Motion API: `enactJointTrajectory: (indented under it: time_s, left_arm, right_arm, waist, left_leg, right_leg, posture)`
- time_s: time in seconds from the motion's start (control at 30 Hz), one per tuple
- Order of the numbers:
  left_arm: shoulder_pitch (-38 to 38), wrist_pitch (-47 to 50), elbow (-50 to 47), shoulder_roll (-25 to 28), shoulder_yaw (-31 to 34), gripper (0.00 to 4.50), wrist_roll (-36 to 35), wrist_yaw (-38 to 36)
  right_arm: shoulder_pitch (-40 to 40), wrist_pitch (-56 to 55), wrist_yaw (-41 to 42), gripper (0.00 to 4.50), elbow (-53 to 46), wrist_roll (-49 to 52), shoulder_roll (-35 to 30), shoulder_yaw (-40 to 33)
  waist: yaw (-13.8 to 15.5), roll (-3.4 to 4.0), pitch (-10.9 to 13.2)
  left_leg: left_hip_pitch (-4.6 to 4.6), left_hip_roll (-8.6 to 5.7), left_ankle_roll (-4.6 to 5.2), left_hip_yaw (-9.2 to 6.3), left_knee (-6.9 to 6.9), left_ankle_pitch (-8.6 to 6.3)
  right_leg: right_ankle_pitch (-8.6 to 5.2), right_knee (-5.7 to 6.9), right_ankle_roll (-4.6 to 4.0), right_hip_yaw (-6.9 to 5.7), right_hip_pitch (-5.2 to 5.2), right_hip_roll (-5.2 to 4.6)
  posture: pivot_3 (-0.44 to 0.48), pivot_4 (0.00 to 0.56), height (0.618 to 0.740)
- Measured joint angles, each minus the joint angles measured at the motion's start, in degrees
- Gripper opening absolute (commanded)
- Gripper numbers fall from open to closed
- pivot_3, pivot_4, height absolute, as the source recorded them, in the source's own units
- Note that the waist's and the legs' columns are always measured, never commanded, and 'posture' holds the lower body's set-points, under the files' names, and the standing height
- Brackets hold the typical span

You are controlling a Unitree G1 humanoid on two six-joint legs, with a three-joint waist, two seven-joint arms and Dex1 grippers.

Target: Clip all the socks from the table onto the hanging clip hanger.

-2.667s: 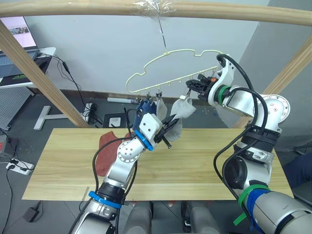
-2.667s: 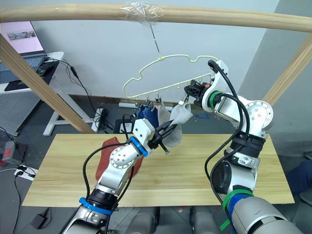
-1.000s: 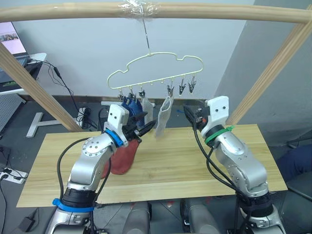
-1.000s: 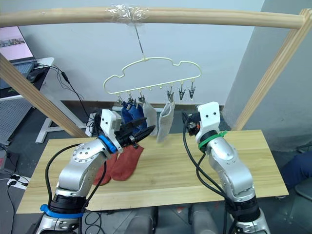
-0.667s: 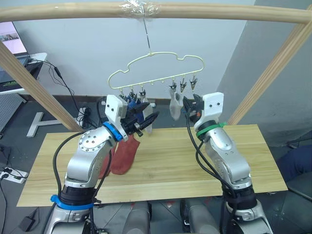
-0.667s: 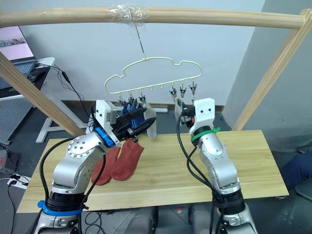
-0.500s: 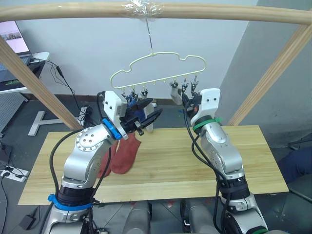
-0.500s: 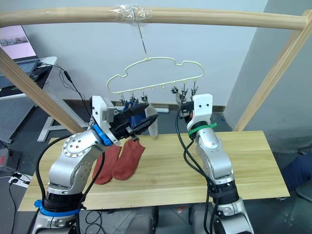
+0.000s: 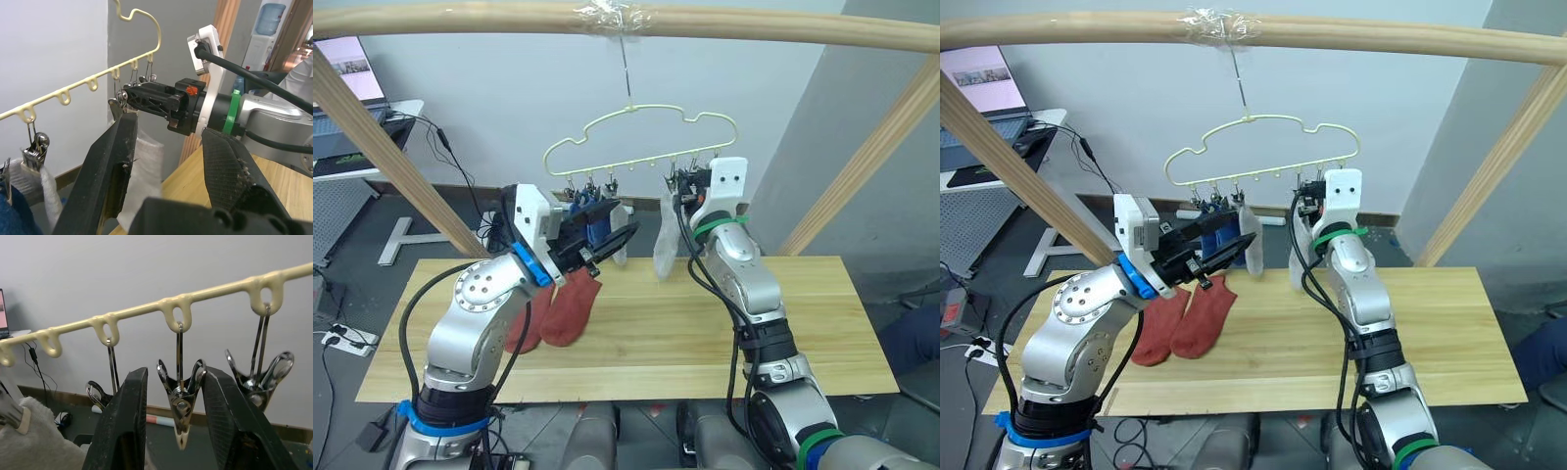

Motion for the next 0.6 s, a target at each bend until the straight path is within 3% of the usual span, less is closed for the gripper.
enactJointTrajectory:
  time_s: [0.5,0.6]
  left_arm:
    - [-0.15,1.15,-1.17,-0.18,0.02,2.39,-2.5,1.21]
    - [-0.21,1.31,-1.17,-0.18,0.02,2.39,-2.56,1.3]
  right_arm:
    - [-0.5,-2.19,0.0,1.69,0.81,-1.15,0.54,0.01]
    - [-0.52,-2.24,0.08,1.17,0.94,-1.16,0.55,-0.04]
  waist:
    - [0.02,0.0,0.0]
    - [0.02,0.0,0.0]
  left_leg:
    - [0.0,0.0,0.0,0.0,0.0,0.0]
    - [0.0,0.0,0.0,0.0,0.0,0.0]
  right_leg:
    - [0.0,0.0,-0.01,0.0,0.0,0.0]
    - [0.0,0.0,-0.01,0.0,0.0,0.0]
  posture:
    - [0.225,0.183,0.74]
    - [0.225,0.183,0.74]
